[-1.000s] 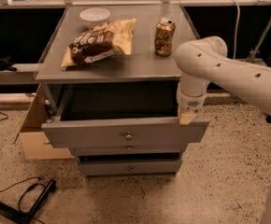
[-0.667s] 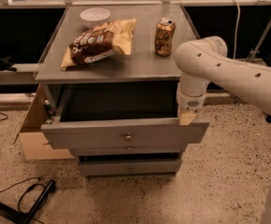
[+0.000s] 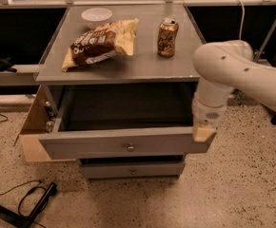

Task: Open top drawer

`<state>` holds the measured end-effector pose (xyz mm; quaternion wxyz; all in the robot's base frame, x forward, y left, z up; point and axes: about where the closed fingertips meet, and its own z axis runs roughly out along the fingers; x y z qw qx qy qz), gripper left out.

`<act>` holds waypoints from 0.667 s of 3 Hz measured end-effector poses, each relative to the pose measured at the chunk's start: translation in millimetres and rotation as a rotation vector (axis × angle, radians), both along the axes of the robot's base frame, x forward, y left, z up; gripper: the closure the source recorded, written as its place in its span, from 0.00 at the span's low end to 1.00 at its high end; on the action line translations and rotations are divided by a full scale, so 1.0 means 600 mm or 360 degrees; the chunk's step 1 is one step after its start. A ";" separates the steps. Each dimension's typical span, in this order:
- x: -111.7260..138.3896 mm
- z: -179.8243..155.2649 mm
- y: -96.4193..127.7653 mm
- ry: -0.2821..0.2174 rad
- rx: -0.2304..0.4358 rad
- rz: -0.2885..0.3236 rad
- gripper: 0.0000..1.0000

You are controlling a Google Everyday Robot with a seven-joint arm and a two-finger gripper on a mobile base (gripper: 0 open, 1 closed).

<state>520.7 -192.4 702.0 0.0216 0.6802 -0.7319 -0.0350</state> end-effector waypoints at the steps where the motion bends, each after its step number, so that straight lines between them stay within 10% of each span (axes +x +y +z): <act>1: -0.073 0.021 -0.032 0.0103 0.0011 -0.0080 0.82; 2: -0.061 0.016 -0.027 0.0088 0.0008 -0.0066 0.50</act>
Offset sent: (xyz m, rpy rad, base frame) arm -0.0455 -0.0201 0.0132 0.0071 0.0672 -0.0519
